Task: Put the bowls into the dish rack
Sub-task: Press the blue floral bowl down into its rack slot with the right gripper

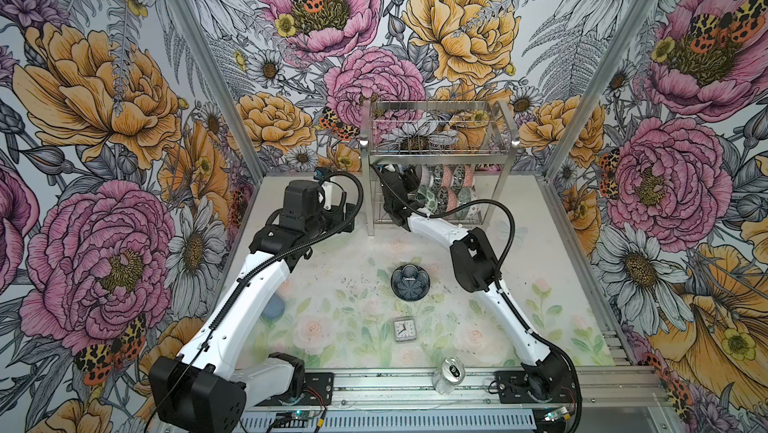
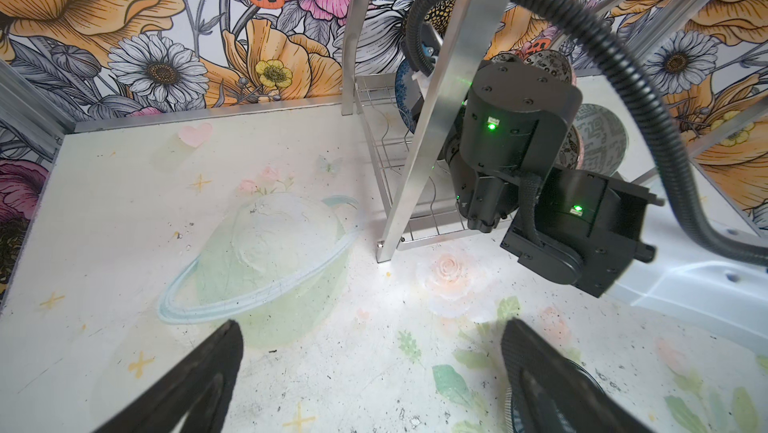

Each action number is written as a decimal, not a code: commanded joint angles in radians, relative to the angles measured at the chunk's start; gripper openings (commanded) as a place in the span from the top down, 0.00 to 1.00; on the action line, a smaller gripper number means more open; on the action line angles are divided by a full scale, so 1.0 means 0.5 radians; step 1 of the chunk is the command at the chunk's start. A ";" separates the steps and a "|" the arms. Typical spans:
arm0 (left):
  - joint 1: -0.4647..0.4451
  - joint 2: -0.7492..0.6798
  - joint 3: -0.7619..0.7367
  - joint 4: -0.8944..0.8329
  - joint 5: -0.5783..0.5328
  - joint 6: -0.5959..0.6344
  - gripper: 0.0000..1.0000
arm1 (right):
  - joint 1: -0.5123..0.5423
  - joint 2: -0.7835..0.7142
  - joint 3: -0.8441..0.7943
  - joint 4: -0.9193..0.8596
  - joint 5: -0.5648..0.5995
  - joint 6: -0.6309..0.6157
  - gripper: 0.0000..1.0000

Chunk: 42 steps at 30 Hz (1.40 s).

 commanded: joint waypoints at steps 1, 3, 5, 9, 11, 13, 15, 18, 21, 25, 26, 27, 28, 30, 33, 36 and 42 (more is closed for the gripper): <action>-0.009 -0.043 -0.019 0.024 0.027 0.030 0.01 | 0.015 -0.169 -0.045 0.017 -0.013 0.042 0.33; -0.012 -0.041 -0.019 0.024 0.028 0.031 0.01 | 0.015 -0.201 -0.088 0.037 -0.014 0.044 0.27; -0.013 -0.042 -0.018 0.024 0.027 0.031 0.01 | 0.015 -0.228 -0.124 0.049 -0.014 0.043 0.23; -0.018 -0.042 -0.019 0.024 0.025 0.031 0.01 | 0.015 -0.299 -0.232 0.092 -0.016 0.044 0.18; -0.024 -0.041 -0.019 0.024 0.022 0.034 0.01 | 0.019 -0.352 -0.308 0.127 -0.019 0.043 0.16; -0.028 -0.041 -0.022 0.023 0.019 0.034 0.01 | 0.019 -0.403 -0.388 0.163 -0.026 0.047 0.14; -0.030 -0.041 -0.019 0.024 0.017 0.037 0.01 | 0.019 -0.457 -0.459 0.186 -0.035 0.053 0.13; -0.039 -0.039 -0.022 0.024 0.011 0.037 0.01 | 0.018 -0.524 -0.567 0.225 -0.056 0.062 0.12; -0.043 -0.036 -0.022 0.022 0.005 0.039 0.01 | 0.018 -0.564 -0.625 0.245 -0.075 0.065 0.11; -0.044 -0.034 -0.025 0.021 0.000 0.043 0.01 | 0.015 -0.575 -0.634 0.252 -0.126 0.068 0.11; -0.043 -0.034 -0.022 0.021 -0.002 0.043 0.01 | 0.015 -0.565 -0.622 0.250 -0.134 0.068 0.10; -0.045 -0.032 -0.024 0.021 -0.004 0.044 0.01 | 0.014 -0.555 -0.604 0.241 -0.142 0.068 0.10; -0.045 -0.032 -0.022 0.021 -0.007 0.045 0.01 | 0.012 -0.541 -0.587 0.231 -0.148 0.069 0.11; -0.041 -0.030 -0.025 0.021 -0.010 0.047 0.01 | 0.012 -0.506 -0.536 0.201 -0.158 0.076 0.10; -0.043 -0.026 -0.028 0.022 -0.013 0.050 0.01 | 0.012 -0.452 -0.452 0.149 -0.182 0.089 0.10; -0.041 -0.023 -0.028 0.019 -0.019 0.053 0.01 | 0.009 -0.395 -0.365 0.091 -0.201 0.116 0.10; -0.043 -0.020 -0.028 0.023 -0.025 0.059 0.01 | 0.006 -0.315 -0.249 -0.008 -0.219 0.142 0.10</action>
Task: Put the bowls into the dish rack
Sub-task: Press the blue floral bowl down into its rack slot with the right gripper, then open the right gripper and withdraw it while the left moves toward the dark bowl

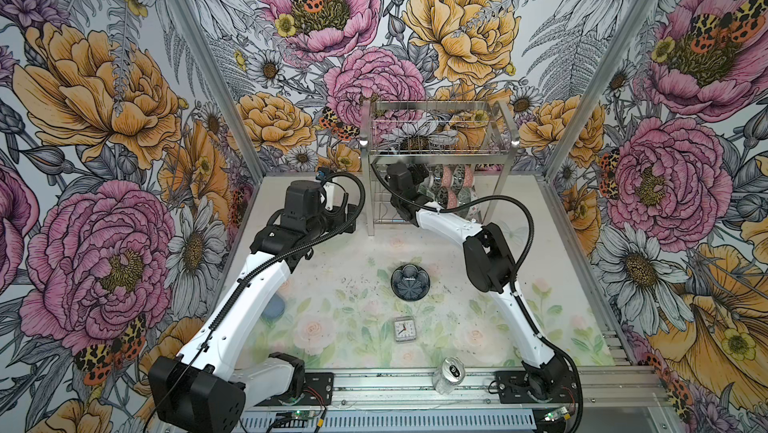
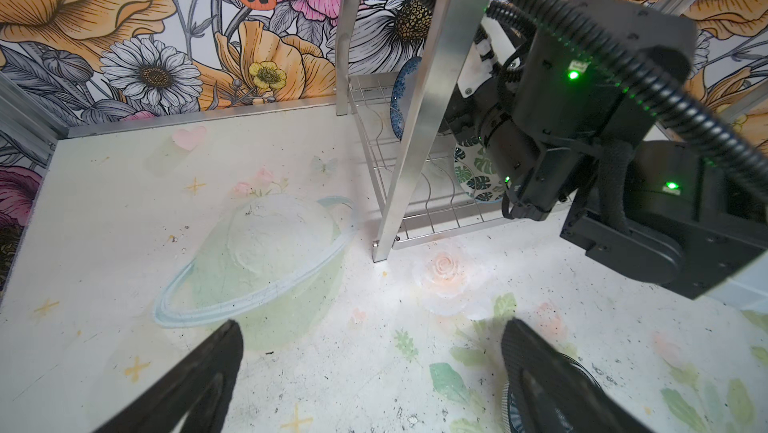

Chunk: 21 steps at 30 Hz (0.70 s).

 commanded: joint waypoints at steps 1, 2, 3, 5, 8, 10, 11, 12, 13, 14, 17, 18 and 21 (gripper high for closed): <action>-0.015 -0.019 -0.026 0.021 -0.025 0.045 0.01 | 0.032 0.058 0.089 -0.009 -0.058 0.059 0.10; -0.015 -0.015 -0.026 0.021 -0.022 0.044 0.01 | 0.033 0.053 0.084 -0.014 -0.059 0.060 0.10; -0.015 -0.014 -0.026 0.021 -0.020 0.045 0.01 | 0.035 0.046 0.078 -0.017 -0.060 0.062 0.10; -0.015 -0.010 -0.025 0.021 -0.020 0.045 0.01 | 0.035 0.013 0.045 -0.014 -0.064 0.065 0.10; -0.015 -0.010 -0.023 0.021 -0.013 0.043 0.01 | 0.040 -0.068 -0.065 0.014 -0.095 0.066 0.08; -0.018 -0.013 -0.026 0.021 -0.013 0.042 0.01 | 0.046 -0.148 -0.162 0.008 -0.143 0.086 0.01; -0.019 -0.013 -0.026 0.021 -0.013 0.042 0.01 | 0.051 -0.191 -0.228 0.020 -0.170 0.091 0.00; -0.020 -0.017 -0.023 0.021 -0.013 0.042 0.01 | 0.055 -0.233 -0.289 0.032 -0.192 0.090 0.00; -0.026 -0.021 -0.023 0.021 -0.015 0.042 0.01 | 0.058 -0.282 -0.360 0.050 -0.206 0.089 0.00; -0.030 -0.024 -0.025 0.019 -0.019 0.045 0.01 | 0.066 -0.331 -0.443 0.075 -0.217 0.087 0.00; -0.047 -0.031 -0.026 0.016 -0.020 0.054 0.01 | 0.086 -0.492 -0.692 0.171 -0.247 0.071 0.00; -0.053 -0.026 -0.026 0.015 -0.022 0.057 0.01 | 0.091 -0.549 -0.770 0.188 -0.270 0.072 0.00; -0.073 -0.018 -0.019 0.008 -0.013 0.057 0.01 | 0.110 -0.734 -1.003 0.219 -0.346 0.103 0.00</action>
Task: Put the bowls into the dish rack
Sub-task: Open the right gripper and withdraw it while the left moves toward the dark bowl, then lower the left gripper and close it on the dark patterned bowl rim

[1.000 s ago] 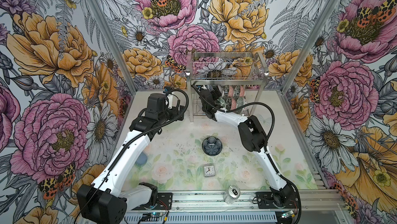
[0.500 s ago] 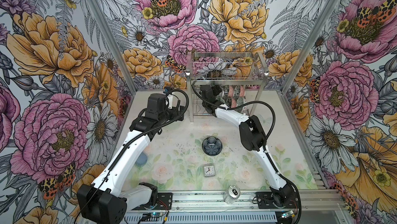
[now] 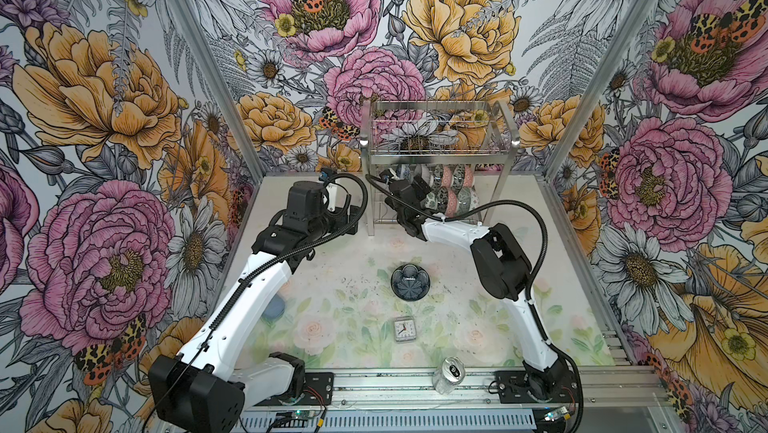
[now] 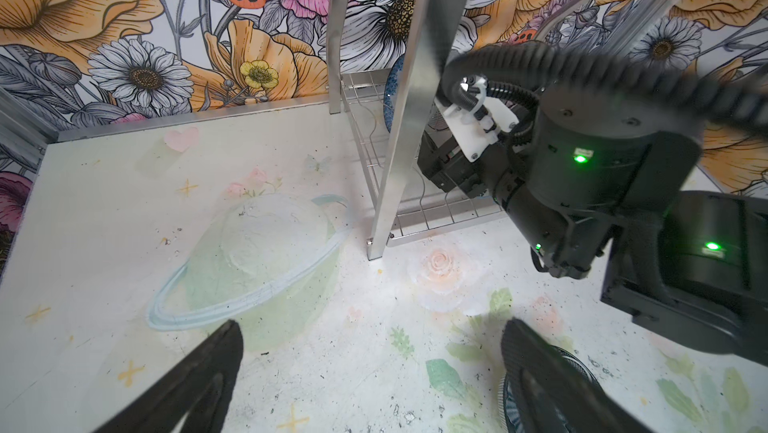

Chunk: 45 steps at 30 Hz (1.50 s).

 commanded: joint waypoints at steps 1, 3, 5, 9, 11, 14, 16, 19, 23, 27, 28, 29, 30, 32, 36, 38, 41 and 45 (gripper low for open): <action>-0.025 -0.019 -0.011 0.010 -0.015 0.041 0.01 | 0.032 -0.297 -0.179 0.161 -0.122 0.046 0.00; -0.024 -0.019 -0.011 0.012 -0.018 0.041 0.01 | 0.042 -0.401 -0.297 0.155 -0.156 0.071 0.00; -0.026 -0.016 -0.013 0.010 -0.023 0.041 0.01 | 0.045 -0.511 -0.415 0.107 -0.209 0.106 0.00; -0.027 0.005 -0.013 0.007 -0.033 0.045 0.01 | 0.050 -0.694 -0.618 0.031 -0.238 0.209 0.00; -0.027 0.022 -0.011 0.003 -0.039 0.044 0.01 | 0.045 -0.807 -0.732 -0.011 -0.251 0.273 0.00; -0.027 0.042 -0.008 0.003 -0.039 0.042 0.01 | 0.039 -0.986 -0.892 -0.070 -0.295 0.399 0.00; -0.030 0.054 -0.005 0.001 -0.043 0.035 0.01 | 0.027 -1.112 -0.983 -0.121 -0.362 0.493 0.00; -0.046 0.066 0.001 -0.005 -0.039 0.009 0.01 | -0.010 -1.299 -1.088 -0.237 -0.443 0.628 0.01; -0.123 0.076 0.002 -0.027 -0.087 -0.031 0.01 | -0.073 -1.536 -1.219 -0.361 -0.534 0.738 0.01; -0.204 0.033 -0.087 -0.034 -0.116 -0.170 0.01 | -0.162 -1.764 -1.349 -0.426 -0.654 0.832 0.01; -0.228 0.020 -0.118 -0.030 -0.130 -0.212 0.01 | -0.180 -1.801 -1.373 -0.439 -0.666 0.847 0.01; -0.248 0.008 -0.148 -0.032 -0.141 -0.246 0.01 | -0.191 -1.826 -1.391 -0.453 -0.668 0.857 0.01; -0.267 -0.007 -0.184 -0.027 -0.154 -0.283 0.01 | -0.201 -1.846 -1.407 -0.469 -0.662 0.872 0.01; -0.303 -0.026 -0.244 -0.022 -0.178 -0.347 0.01 | -0.213 -1.865 -1.428 -0.488 -0.645 0.892 0.02; -0.388 -0.019 -0.368 0.033 -0.164 -0.472 0.01 | -0.235 -1.859 -1.461 -0.489 -0.643 0.936 0.02; -0.437 0.018 -0.402 0.055 -0.157 -0.518 0.01 | -0.237 -1.842 -1.461 -0.490 -0.640 0.949 0.02; -0.492 0.092 -0.435 0.080 -0.107 -0.599 0.01 | -0.243 -1.820 -1.461 -0.487 -0.637 0.963 0.02; -0.583 0.159 -0.574 0.232 0.064 -0.738 0.01 | -0.249 -1.813 -1.466 -0.486 -0.628 0.972 0.03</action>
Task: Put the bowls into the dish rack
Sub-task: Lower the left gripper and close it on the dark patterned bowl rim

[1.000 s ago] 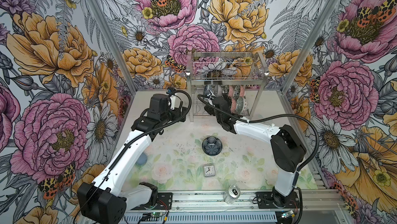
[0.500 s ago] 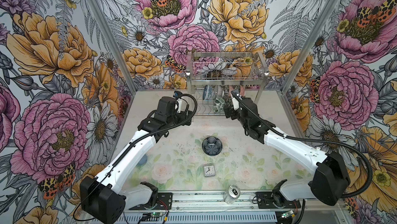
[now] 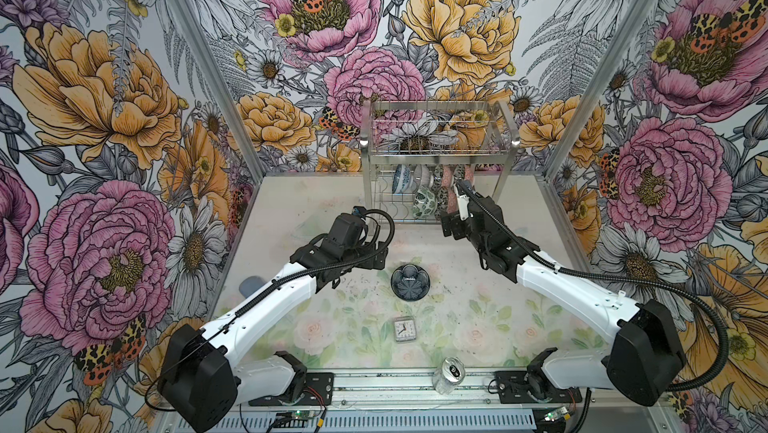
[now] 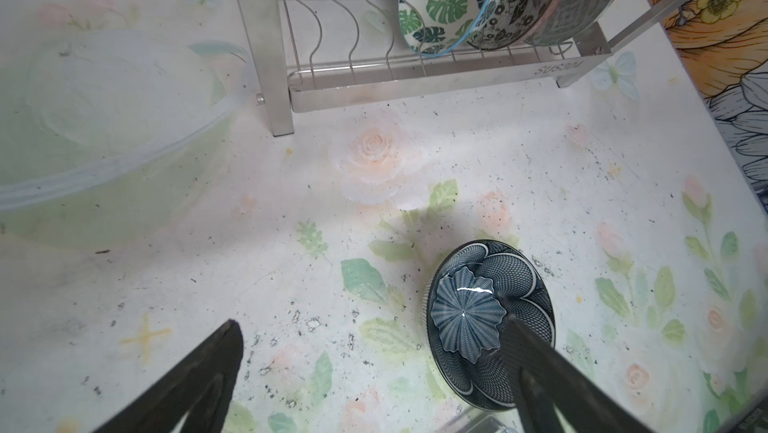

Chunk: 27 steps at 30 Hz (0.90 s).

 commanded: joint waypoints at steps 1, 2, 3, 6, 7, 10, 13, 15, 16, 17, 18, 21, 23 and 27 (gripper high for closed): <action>-0.082 0.064 -0.124 0.157 0.153 -0.186 0.01 | -0.019 0.012 -0.007 0.006 -0.007 0.048 0.03; -0.115 0.087 -0.142 0.161 0.156 -0.209 0.01 | -0.022 0.012 -0.009 0.009 -0.007 0.048 0.03; -0.150 0.112 -0.157 0.161 0.150 -0.227 0.01 | -0.023 0.016 -0.012 0.009 -0.009 0.050 0.03; -0.237 0.163 -0.179 0.164 0.113 -0.269 0.01 | -0.027 0.023 -0.016 0.011 -0.026 0.058 0.03; -0.252 0.178 -0.187 0.177 0.106 -0.282 0.01 | -0.027 0.027 -0.012 0.012 -0.030 0.061 0.03; -0.273 0.227 -0.214 0.234 0.124 -0.308 0.03 | -0.031 0.038 -0.012 0.018 -0.037 0.060 0.03; -0.274 0.301 -0.237 0.283 0.141 -0.314 0.07 | -0.033 0.045 -0.015 0.022 -0.046 0.061 0.03; -0.272 0.357 -0.245 0.315 0.151 -0.319 0.10 | -0.036 0.046 -0.018 0.025 -0.049 0.060 0.03; -0.275 0.389 -0.246 0.329 0.153 -0.322 0.13 | -0.037 0.047 -0.020 0.025 -0.055 0.059 0.03; -0.274 0.419 -0.244 0.342 0.164 -0.324 0.14 | -0.037 0.045 -0.020 0.025 -0.058 0.060 0.03; -0.274 0.449 -0.238 0.353 0.176 -0.325 0.18 | -0.038 0.044 -0.023 0.025 -0.064 0.060 0.03; -0.276 0.525 -0.222 0.385 0.209 -0.337 0.26 | -0.038 0.044 -0.025 0.026 -0.069 0.053 0.03; -0.277 0.554 -0.214 0.404 0.219 -0.343 0.28 | -0.043 0.040 -0.027 0.027 -0.070 0.051 0.04; -0.277 0.590 -0.198 0.419 0.224 -0.335 0.38 | -0.050 0.038 -0.031 0.025 -0.079 0.051 0.03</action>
